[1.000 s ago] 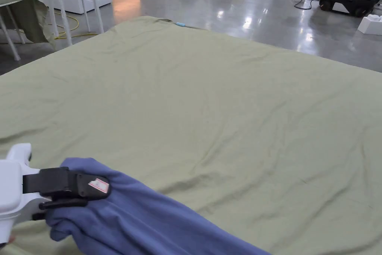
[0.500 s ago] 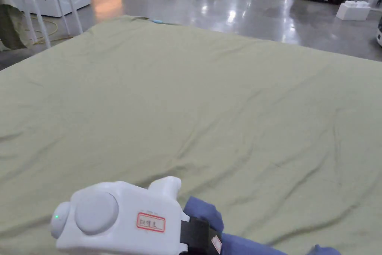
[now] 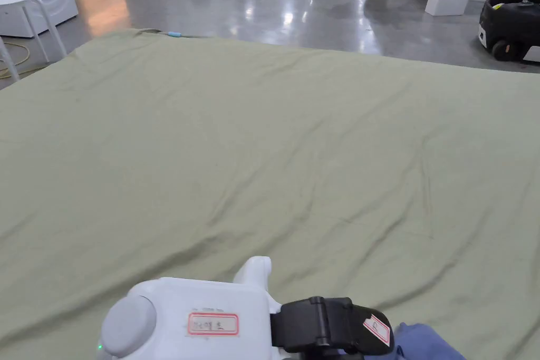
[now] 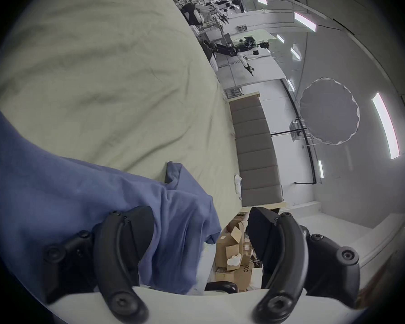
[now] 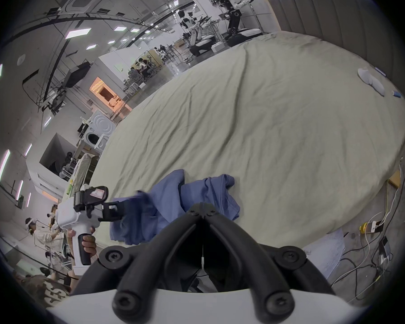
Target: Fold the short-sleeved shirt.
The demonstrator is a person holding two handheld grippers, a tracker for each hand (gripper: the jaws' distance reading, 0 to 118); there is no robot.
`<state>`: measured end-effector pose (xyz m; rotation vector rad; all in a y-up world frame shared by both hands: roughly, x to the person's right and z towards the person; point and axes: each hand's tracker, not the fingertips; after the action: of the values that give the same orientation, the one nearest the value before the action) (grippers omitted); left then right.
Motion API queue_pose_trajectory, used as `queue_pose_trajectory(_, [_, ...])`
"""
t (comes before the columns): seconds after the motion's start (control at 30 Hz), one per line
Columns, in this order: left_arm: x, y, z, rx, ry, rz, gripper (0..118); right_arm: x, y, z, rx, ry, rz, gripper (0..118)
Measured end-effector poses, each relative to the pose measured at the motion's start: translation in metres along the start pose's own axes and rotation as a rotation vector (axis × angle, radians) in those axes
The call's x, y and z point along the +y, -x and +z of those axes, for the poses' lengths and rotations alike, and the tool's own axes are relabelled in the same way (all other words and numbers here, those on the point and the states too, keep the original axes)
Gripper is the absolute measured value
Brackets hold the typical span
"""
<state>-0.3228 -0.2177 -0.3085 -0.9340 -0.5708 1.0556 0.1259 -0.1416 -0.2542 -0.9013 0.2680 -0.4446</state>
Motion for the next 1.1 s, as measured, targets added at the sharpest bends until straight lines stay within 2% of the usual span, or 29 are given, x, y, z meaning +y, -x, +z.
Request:
queue_pose_trajectory(0.1, [0.004,-0.008,0.019,-0.023,-0.029,-0.031,95,0.0,0.001,-0.001,0.005,0.009,0.008,2])
queue_pose_trajectory(0.13, [0.005,-0.011,0.025,-0.007,-0.022,-0.061,90,0.0,0.001,-0.001,0.006,0.01,0.008,2])
queue_pose_trajectory(0.17, [0.004,-0.012,0.03,0.01,-0.028,-0.081,74,0.0,0.002,-0.002,0.007,0.01,0.009,2])
queue_pose_trajectory(0.2, [0.002,-0.014,0.036,0.053,-0.053,-0.102,32,0.0,0.002,-0.001,0.009,0.008,0.01,2])
queue_pose_trajectory(0.23, [0.0,-0.015,0.037,0.103,-0.051,-0.121,6,0.0,0.002,-0.001,0.01,0.005,0.01,2])
queue_pose_trajectory(0.3, [-0.008,-0.012,0.03,0.114,-0.031,-0.093,6,0.0,0.001,0.0,0.013,0.003,0.008,2])
queue_pose_trajectory(0.4, [-0.022,0.004,0.001,-0.076,0.105,0.021,5,-0.002,0.0,-0.001,0.013,0.006,-0.002,2])
queue_pose_trajectory(0.43, [-0.027,0.009,-0.011,-0.092,0.126,0.036,5,-0.003,0.0,-0.001,0.01,0.008,-0.008,2])
queue_pose_trajectory(0.47, [-0.028,0.012,-0.022,-0.078,0.153,0.024,5,-0.003,0.0,-0.001,0.009,0.01,-0.011,2])
queue_pose_trajectory(0.57, [-0.029,0.038,-0.061,0.165,0.185,-0.011,5,-0.004,0.002,0.002,0.009,0.011,-0.005,2])
queue_pose_trajectory(0.6, [-0.03,0.048,-0.071,0.175,0.205,0.013,5,-0.004,0.004,0.004,0.01,0.008,0.001,2])
queue_pose_trajectory(0.63, [-0.03,0.052,-0.073,0.028,0.182,0.077,3,-0.005,0.006,0.005,0.014,0.004,0.006,2])
queue_pose_trajectory(0.67, [-0.028,0.051,-0.072,-0.034,0.164,0.114,3,-0.005,0.007,0.005,0.017,0.004,0.008,2])
queue_pose_trajectory(0.8, [-0.028,0.029,-0.08,-0.133,0.175,0.058,3,-0.002,0.013,0.001,0.033,0.02,0.02,2])
queue_pose_trajectory(0.9, [-0.027,0.01,-0.045,-0.264,0.156,0.051,3,-0.001,0.02,0.002,0.014,0.022,0.043,2])
queue_pose_trajectory(0.97, [-0.02,0.003,0.001,-0.294,0.088,-0.023,3,0.0,0.024,0.005,0.023,0.019,0.054,2])
queue_pose_trajectory(1.0, [-0.016,0.003,0.03,-0.269,0.037,-0.081,4,0.001,0.025,0.006,0.027,0.017,0.056,2])
queue_pose_trajectory(1.1, [-0.005,0.018,0.11,-0.053,-0.112,-0.25,7,0.004,0.031,0.003,0.023,0.012,0.063,2])
